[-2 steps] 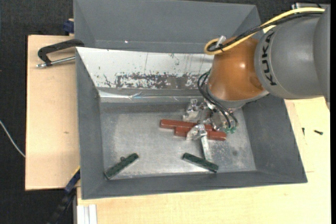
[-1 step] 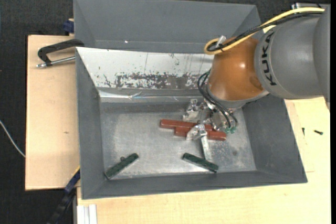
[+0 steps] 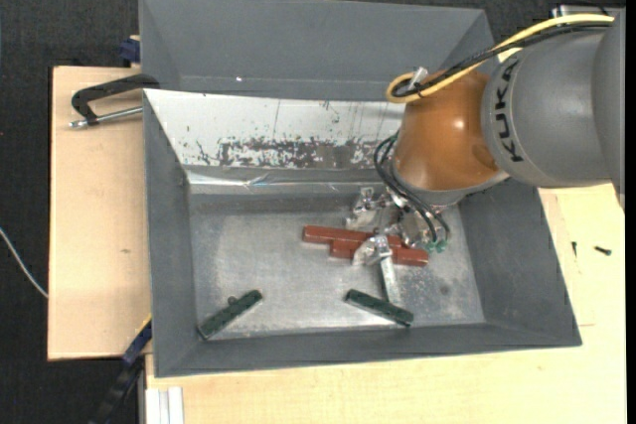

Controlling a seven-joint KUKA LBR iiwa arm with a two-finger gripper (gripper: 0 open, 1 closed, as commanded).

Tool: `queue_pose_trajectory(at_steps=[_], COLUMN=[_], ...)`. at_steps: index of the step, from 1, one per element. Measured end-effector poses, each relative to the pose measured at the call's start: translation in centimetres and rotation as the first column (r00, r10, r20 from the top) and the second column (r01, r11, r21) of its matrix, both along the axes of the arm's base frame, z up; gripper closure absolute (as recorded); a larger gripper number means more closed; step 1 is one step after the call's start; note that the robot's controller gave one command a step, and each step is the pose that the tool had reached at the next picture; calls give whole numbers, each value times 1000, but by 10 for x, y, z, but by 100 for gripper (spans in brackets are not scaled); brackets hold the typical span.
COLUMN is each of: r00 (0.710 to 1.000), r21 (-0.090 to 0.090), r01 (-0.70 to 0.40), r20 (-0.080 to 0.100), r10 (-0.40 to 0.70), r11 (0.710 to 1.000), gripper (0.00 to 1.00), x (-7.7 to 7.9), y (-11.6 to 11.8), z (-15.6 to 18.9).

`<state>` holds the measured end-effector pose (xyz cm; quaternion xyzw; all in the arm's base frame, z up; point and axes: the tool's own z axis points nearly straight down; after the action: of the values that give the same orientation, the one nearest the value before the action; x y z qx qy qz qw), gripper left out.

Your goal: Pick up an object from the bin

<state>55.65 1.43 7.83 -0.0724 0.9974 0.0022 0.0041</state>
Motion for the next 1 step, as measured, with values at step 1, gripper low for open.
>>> queue_pose_trajectory(at_steps=[1], r00=[1000], r21=[0], r01=[0], r20=[0], r10=[0], r11=[1000], gripper=[100], x=[0], y=[0], z=[0])
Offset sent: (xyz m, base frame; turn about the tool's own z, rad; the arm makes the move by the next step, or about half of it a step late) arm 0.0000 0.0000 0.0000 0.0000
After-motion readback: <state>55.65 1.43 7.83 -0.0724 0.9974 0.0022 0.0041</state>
